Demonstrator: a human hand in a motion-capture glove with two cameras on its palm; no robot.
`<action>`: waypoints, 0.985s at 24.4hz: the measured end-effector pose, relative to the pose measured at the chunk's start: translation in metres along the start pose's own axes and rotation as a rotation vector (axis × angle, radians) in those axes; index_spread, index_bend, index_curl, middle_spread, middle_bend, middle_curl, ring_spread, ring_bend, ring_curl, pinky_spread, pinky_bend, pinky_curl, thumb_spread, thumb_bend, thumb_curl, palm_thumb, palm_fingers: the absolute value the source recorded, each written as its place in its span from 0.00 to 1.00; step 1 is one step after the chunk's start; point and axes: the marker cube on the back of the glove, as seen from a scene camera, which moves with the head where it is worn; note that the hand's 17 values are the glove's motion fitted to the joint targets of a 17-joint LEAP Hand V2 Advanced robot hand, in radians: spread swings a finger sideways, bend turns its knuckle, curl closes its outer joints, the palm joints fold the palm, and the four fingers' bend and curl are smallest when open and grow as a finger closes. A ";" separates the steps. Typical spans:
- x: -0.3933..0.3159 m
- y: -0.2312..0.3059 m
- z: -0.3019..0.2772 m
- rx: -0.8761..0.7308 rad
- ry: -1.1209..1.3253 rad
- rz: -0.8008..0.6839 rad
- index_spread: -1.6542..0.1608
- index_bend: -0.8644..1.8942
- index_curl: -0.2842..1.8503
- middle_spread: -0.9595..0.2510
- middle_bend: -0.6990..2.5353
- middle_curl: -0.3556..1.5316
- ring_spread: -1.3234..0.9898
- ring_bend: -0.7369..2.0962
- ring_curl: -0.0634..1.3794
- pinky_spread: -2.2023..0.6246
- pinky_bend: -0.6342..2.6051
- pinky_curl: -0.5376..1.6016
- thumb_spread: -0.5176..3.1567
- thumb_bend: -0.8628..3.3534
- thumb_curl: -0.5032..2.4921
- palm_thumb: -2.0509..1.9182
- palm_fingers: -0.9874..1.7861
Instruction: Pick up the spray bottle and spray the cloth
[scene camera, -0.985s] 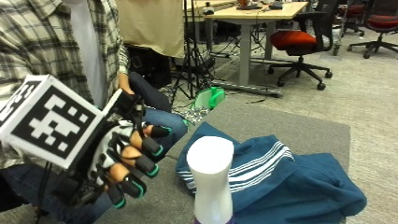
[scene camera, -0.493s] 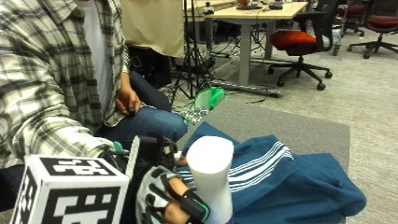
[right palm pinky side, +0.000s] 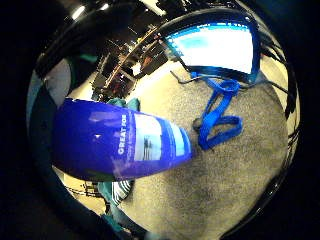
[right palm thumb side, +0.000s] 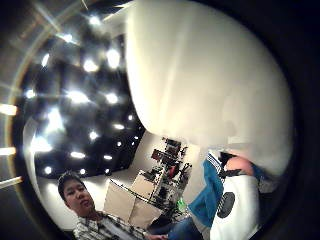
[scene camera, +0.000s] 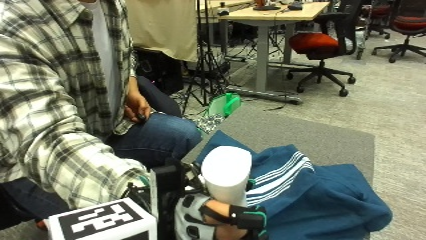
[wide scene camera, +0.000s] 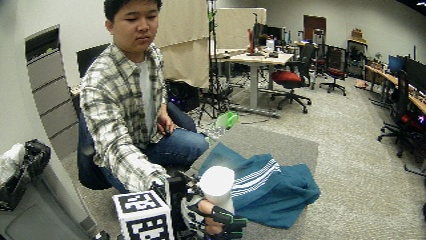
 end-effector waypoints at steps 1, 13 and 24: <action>0.001 -0.002 0.001 0.011 -0.014 -0.004 0.73 0.29 0.19 0.71 0.41 0.40 0.55 0.51 0.26 0.82 0.37 0.36 0.38 0.22 0.34 0.77 0.64; 0.006 -0.019 0.009 0.080 -0.083 -0.070 0.75 0.39 0.27 0.66 0.37 0.42 0.50 0.47 0.31 0.76 0.39 0.40 0.28 0.21 0.37 0.80 0.76; 0.003 -0.016 0.014 0.051 -0.062 -0.082 0.75 0.38 0.30 0.65 0.36 0.44 0.49 0.47 0.33 0.74 0.38 0.41 0.24 0.20 0.38 0.81 0.77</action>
